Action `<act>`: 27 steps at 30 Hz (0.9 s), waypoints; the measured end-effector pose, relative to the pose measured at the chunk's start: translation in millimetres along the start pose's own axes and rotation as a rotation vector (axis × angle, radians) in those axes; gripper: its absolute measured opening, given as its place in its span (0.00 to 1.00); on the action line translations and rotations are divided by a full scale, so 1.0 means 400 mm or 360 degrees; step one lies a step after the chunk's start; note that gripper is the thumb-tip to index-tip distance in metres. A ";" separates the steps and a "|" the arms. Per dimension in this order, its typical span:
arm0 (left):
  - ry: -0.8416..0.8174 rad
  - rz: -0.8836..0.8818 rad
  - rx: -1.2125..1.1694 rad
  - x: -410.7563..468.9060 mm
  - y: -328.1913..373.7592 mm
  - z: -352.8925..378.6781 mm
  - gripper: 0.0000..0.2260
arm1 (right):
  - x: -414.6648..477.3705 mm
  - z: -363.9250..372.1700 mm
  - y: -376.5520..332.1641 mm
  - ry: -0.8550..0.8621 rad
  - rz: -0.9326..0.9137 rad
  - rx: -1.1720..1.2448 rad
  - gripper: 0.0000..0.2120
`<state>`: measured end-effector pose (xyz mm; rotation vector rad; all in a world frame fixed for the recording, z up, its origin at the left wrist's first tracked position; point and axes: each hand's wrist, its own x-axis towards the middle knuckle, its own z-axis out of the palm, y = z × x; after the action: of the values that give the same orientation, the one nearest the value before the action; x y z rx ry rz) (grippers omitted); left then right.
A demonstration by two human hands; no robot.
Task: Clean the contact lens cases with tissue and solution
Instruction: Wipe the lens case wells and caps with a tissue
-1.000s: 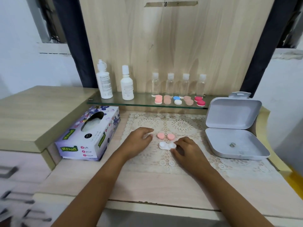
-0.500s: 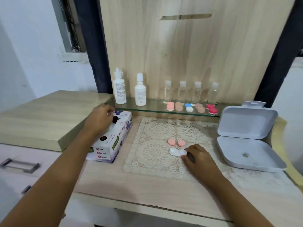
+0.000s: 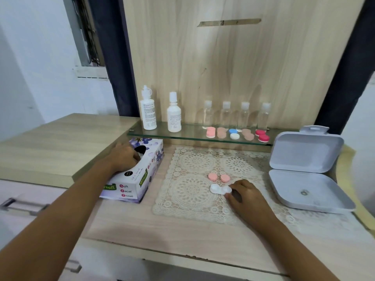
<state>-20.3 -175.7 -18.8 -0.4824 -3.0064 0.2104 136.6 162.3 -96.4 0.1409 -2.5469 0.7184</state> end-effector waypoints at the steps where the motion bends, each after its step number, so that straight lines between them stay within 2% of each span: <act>1: 0.0019 0.0001 -0.0003 0.003 0.000 0.003 0.14 | 0.000 0.000 -0.001 -0.0002 0.0001 -0.0001 0.08; 11: 0.0102 -0.0046 -0.0071 0.009 -0.005 0.018 0.12 | -0.003 0.001 0.003 -0.0001 0.0011 0.0033 0.08; 27: 0.0006 -0.0074 -0.0170 0.003 0.002 0.007 0.10 | -0.003 0.001 0.005 -0.0028 0.0013 0.0020 0.08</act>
<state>-21.3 -175.1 -21.7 -0.4207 -3.0327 0.0453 137.0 163.6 -98.1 0.1414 -2.5614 0.7395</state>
